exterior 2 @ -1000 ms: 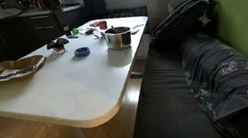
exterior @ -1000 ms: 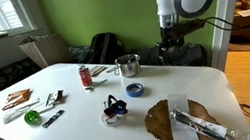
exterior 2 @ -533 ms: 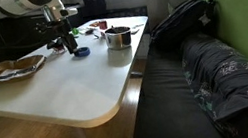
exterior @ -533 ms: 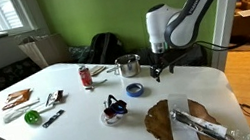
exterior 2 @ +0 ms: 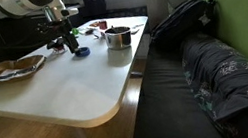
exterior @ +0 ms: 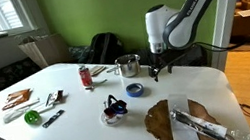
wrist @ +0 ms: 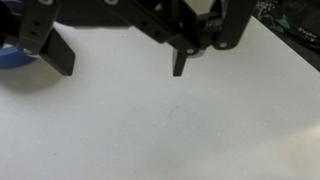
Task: Put the blue masking tape in the silver pot
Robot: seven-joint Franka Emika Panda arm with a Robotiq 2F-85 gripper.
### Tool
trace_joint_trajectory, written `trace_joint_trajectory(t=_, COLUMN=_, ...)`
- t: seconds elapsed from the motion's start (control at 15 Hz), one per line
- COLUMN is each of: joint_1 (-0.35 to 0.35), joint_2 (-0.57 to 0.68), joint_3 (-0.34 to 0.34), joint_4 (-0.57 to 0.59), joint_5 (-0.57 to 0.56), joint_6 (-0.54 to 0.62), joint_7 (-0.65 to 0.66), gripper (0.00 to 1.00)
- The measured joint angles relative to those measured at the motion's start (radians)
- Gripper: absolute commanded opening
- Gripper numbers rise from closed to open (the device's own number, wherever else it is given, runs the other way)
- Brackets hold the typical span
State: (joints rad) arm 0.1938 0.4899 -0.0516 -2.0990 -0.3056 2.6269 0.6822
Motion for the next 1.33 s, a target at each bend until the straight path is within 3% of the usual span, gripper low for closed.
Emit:
trace_joint_trajectory(t=0.47, joint_1=0.021, joint_2=0.169, joint_3=0.021, joint_4=0.081, joint_5=0.233, joint_6=0.403, joint_7=0.001, gripper=1.00)
trace_joint_trajectory(t=0.53, joint_1=0.029, joint_2=0.202, joint_3=0.024, joint_4=0.102, joint_5=0.263, joint_6=0.434, joint_7=-0.008, gripper=0.77)
trace_joint_trajectory(t=0.67, joint_1=0.047, joint_2=0.261, joint_3=0.025, joint_4=0.145, joint_5=0.313, joint_6=0.483, joint_7=-0.035, gripper=0.66)
trace_joint_trajectory(t=1.2, joint_1=0.099, joint_2=0.348, joint_3=-0.003, joint_4=0.249, joint_5=0.421, joint_6=0.561, joint_7=-0.188, gripper=0.05)
trace_joint_trajectory(t=1.33, joint_1=0.109, joint_2=0.348, joint_3=-0.010, joint_4=0.256, joint_5=0.434, joint_6=0.575, joint_7=-0.217, gripper=0.00)
